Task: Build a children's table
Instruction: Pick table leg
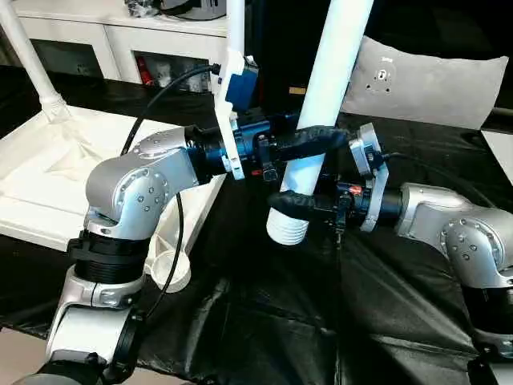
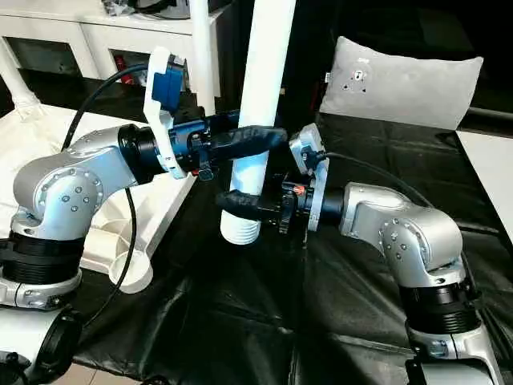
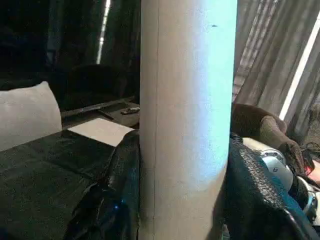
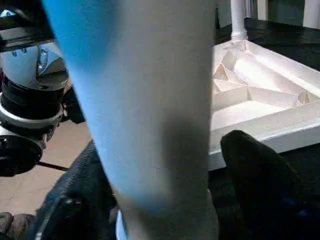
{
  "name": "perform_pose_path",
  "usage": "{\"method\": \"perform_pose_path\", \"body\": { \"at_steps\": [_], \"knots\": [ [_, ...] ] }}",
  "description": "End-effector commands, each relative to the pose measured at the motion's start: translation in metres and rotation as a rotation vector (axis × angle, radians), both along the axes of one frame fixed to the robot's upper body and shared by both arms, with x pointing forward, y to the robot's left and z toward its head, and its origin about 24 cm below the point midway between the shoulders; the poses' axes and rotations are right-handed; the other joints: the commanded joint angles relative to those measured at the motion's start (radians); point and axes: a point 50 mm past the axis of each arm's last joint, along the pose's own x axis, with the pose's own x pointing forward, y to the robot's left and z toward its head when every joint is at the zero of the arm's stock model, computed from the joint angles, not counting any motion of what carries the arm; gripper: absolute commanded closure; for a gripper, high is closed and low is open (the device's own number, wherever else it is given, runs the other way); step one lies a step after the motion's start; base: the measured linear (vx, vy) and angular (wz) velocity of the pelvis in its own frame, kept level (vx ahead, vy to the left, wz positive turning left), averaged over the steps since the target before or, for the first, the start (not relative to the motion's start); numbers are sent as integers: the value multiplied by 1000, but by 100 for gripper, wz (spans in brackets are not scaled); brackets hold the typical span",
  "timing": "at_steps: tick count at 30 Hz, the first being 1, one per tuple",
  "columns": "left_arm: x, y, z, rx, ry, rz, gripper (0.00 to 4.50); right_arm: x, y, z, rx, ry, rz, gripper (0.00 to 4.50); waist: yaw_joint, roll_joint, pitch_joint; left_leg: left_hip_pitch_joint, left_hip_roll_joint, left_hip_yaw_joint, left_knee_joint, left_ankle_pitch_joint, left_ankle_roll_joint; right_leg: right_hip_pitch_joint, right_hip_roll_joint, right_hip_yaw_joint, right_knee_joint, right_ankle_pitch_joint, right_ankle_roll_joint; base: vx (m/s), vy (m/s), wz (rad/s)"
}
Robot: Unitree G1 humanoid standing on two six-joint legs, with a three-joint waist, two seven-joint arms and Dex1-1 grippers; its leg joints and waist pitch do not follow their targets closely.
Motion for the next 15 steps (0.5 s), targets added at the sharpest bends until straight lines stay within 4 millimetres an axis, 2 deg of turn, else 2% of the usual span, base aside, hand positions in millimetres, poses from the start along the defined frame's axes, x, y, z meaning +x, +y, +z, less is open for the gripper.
{"method": "perform_pose_path", "body": {
  "at_steps": [1,2,4,8,11,15],
  "knots": [
    [-5,-4,0,16,-18,-40,264,3,-4,5,-13,-33,-24,115,3,-14,-72,-11,42,-4,-61,64,55,74,-88,53,-67,-165,-164,0,0,0],
    [-4,-4,0,17,-19,-39,264,4,-4,4,-15,-30,-27,115,3,-13,-72,-11,42,-5,-61,66,54,75,-89,52,-66,-164,-163,0,0,0],
    [-4,-4,-1,18,-19,-38,264,3,-4,4,-17,-26,-25,81,4,-14,-73,-11,41,-4,-61,67,54,75,-88,53,-65,-159,-164,0,0,0],
    [-4,-4,-1,26,-22,-36,264,3,-4,5,-18,-44,-28,75,4,-14,-73,-11,42,-4,-61,68,54,75,-88,53,-65,-153,-167,0,0,0],
    [-3,-4,-1,28,-23,-33,264,4,-4,6,1,-48,-29,75,3,-13,-73,-12,42,-4,-61,66,54,75,-89,53,-65,-155,-167,0,0,0],
    [-3,-5,-1,31,-27,-28,264,2,-4,6,8,-43,-13,111,3,-13,-73,-12,42,-4,-61,67,57,75,-88,52,-65,-155,-168,0,0,0]
  ]
}}
